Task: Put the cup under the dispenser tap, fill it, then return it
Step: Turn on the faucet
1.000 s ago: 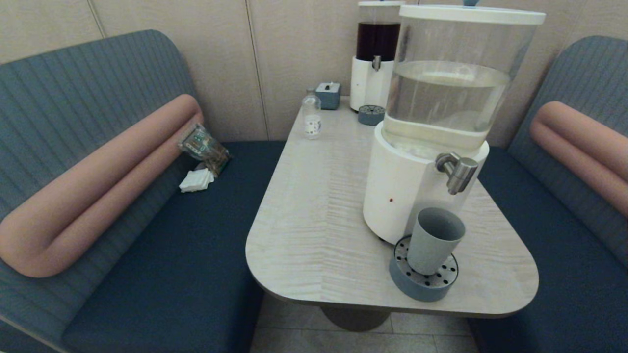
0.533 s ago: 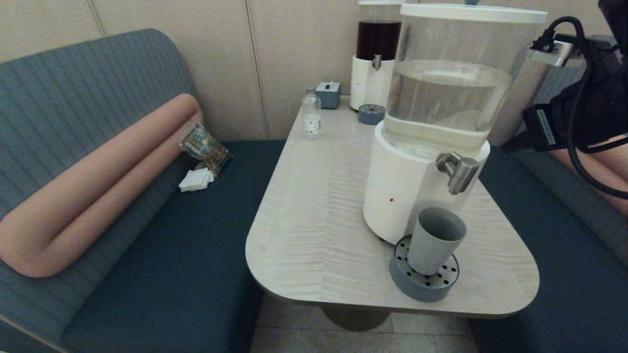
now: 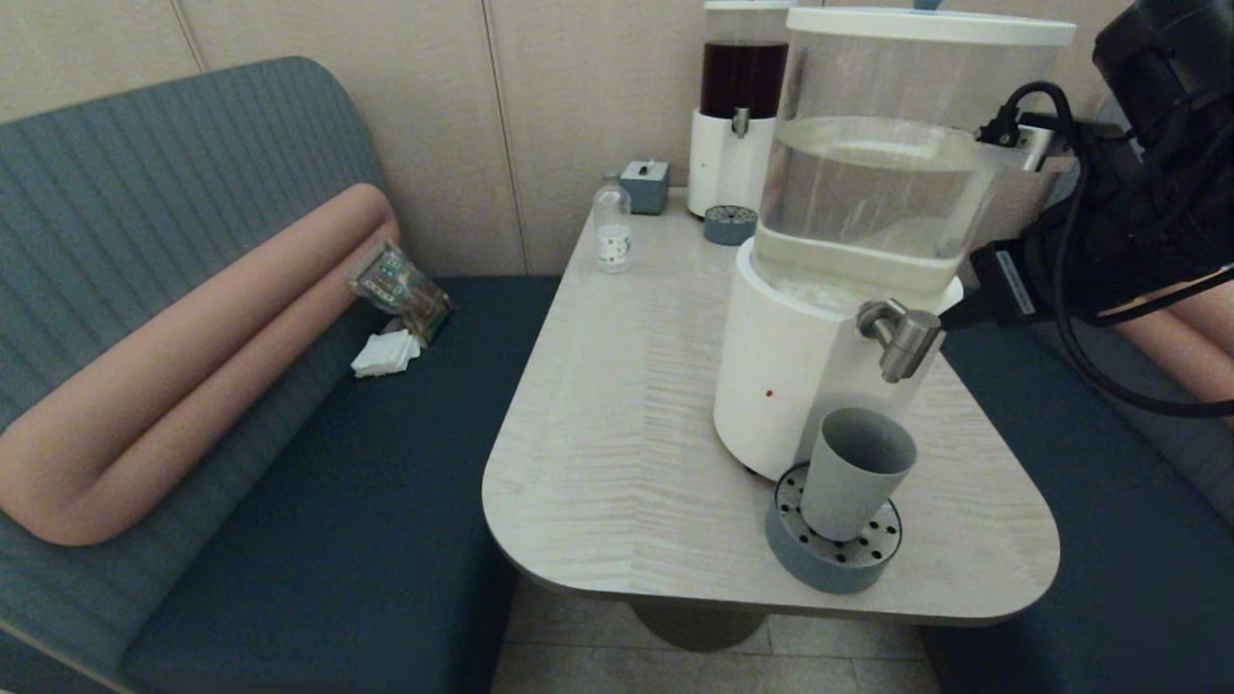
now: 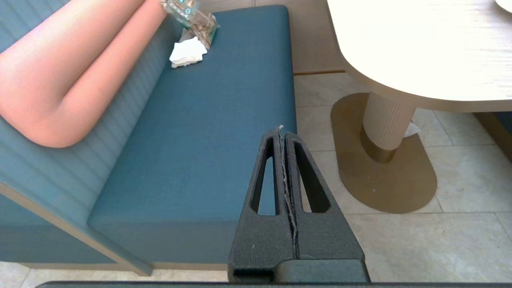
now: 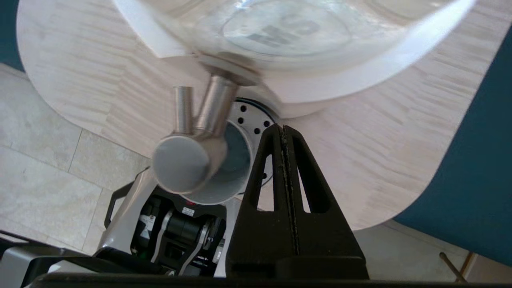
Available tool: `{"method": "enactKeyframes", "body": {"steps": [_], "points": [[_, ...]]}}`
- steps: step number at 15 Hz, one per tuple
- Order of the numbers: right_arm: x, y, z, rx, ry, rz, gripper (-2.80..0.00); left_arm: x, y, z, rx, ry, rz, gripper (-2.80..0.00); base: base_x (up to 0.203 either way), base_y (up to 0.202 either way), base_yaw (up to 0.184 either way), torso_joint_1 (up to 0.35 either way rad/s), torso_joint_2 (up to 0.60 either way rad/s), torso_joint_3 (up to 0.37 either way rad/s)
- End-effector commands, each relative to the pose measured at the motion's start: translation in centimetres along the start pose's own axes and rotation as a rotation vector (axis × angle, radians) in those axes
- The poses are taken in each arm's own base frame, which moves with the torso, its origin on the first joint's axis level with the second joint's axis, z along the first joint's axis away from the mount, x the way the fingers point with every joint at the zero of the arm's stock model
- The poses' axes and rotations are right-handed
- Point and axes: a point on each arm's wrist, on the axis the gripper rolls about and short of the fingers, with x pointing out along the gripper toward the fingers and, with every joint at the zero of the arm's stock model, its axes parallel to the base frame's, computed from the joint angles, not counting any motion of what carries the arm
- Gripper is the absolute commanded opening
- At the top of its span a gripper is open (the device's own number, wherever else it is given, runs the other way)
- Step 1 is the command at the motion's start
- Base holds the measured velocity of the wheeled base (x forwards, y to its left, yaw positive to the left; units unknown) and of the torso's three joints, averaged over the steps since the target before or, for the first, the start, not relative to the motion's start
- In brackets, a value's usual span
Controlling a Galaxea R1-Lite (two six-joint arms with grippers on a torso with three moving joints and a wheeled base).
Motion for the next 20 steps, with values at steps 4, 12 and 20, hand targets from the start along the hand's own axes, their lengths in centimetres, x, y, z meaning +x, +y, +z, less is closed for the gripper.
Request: {"method": "enactKeyframes", "body": {"steps": [4,12,20], "points": [[0.1,0.5,0.1,-0.012,-0.015,0.015,-2.80,0.0,0.0,0.0,0.000,0.002,0.000,-2.80,0.000,0.000,0.000,0.000,0.00,0.000],[0.7,0.7,0.7,-0.022,-0.057,0.065,-2.80,0.0,0.0,0.0,0.000,0.002,0.000,-2.80,0.000,0.000,0.000,0.000,0.00,0.000],[0.6,1.5,0.6,-0.053,-0.053,0.118,-2.80,0.0,0.0,0.0,0.000,0.002,0.000,-2.80,0.000,0.000,0.000,0.000,0.00,0.000]]}}
